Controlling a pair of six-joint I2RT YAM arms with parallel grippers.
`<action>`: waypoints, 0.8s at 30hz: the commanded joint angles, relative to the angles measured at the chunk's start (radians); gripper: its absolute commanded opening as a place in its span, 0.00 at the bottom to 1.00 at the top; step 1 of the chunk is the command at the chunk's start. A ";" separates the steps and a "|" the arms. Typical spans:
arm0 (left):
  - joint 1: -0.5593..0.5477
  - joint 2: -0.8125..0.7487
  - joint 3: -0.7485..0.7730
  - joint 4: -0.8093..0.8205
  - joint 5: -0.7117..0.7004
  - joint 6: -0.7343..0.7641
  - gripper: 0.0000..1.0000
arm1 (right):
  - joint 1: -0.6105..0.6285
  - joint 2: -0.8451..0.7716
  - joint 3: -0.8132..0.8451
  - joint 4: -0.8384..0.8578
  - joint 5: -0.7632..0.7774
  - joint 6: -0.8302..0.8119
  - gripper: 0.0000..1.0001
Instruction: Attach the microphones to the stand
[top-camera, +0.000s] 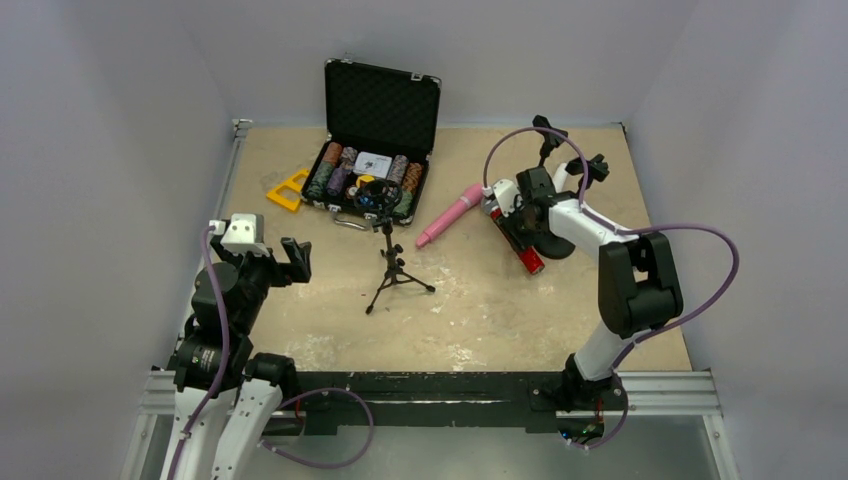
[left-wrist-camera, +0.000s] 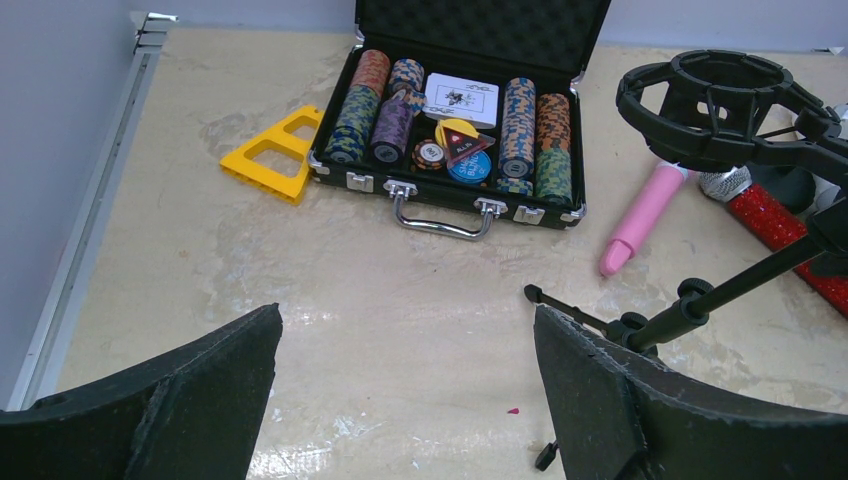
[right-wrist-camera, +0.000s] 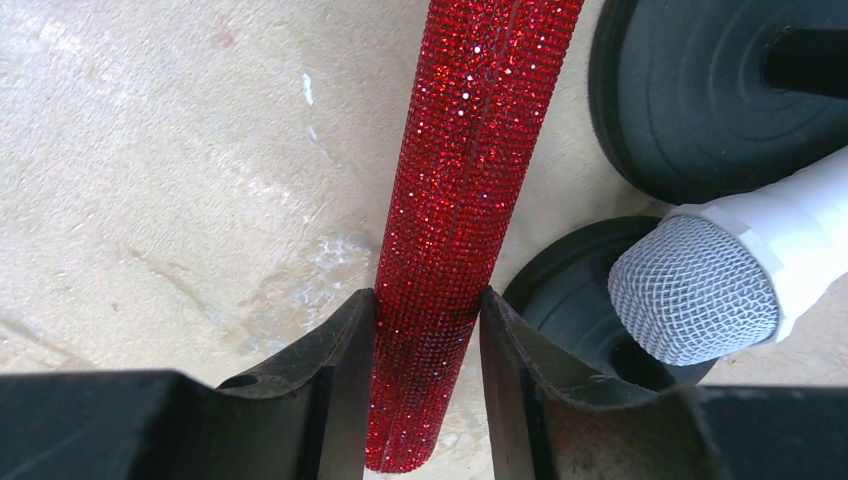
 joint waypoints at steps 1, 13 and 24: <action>0.000 -0.008 -0.001 0.048 0.010 0.019 1.00 | 0.001 0.009 0.012 -0.127 -0.063 -0.026 0.28; 0.000 -0.007 -0.001 0.049 0.015 0.019 1.00 | 0.003 -0.144 -0.174 -0.221 -0.090 -0.121 0.27; 0.000 -0.009 -0.001 0.048 0.017 0.019 1.00 | 0.002 -0.194 -0.240 -0.227 -0.094 -0.127 0.36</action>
